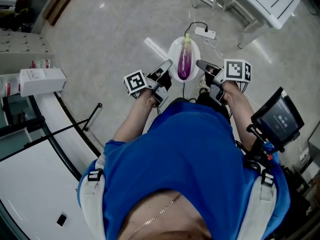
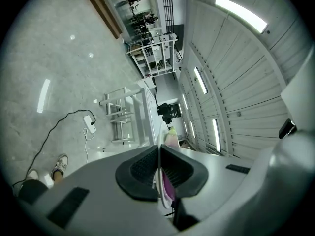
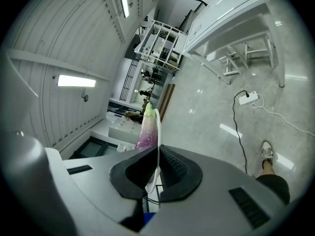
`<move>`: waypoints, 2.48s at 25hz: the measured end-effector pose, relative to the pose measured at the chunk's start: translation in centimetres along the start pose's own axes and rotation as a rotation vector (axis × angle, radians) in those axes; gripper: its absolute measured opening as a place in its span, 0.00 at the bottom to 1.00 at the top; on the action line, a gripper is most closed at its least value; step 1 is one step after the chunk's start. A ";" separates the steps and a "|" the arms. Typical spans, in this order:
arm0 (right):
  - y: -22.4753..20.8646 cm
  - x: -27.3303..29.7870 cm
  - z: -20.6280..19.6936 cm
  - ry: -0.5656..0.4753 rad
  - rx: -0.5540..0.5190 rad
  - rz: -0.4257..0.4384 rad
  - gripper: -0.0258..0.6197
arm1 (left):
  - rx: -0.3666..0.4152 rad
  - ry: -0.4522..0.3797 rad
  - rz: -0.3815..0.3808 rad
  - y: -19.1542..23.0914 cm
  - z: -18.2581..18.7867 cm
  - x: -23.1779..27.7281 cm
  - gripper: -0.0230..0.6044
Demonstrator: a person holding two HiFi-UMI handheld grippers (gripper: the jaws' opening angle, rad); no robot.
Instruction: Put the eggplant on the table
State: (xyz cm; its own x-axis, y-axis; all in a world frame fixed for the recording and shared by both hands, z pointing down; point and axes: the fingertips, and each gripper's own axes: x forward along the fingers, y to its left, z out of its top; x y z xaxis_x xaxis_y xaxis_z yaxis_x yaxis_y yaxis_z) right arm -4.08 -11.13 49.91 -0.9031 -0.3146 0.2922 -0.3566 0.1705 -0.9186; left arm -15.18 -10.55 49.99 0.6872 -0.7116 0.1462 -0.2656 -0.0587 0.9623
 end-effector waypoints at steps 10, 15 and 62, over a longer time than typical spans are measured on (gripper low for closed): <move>0.5 0.4 0.3 0.017 -0.047 0.013 0.06 | 0.002 -0.041 -0.047 -0.7 0.2 -0.1 0.08; 1.0 0.5 0.6 0.028 -0.083 0.030 0.06 | 0.034 -0.070 -0.045 -0.7 0.5 -0.4 0.08; -0.8 0.3 -0.5 0.011 0.050 -0.025 0.06 | -0.026 0.032 0.039 0.9 -0.3 0.2 0.08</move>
State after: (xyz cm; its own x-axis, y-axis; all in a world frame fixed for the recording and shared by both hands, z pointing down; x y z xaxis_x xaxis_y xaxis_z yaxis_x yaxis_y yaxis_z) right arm -4.15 -10.92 50.85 -0.8969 -0.3080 0.3174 -0.3665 0.1158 -0.9232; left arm -15.12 -10.53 50.90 0.6980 -0.6901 0.1910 -0.2756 -0.0127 0.9612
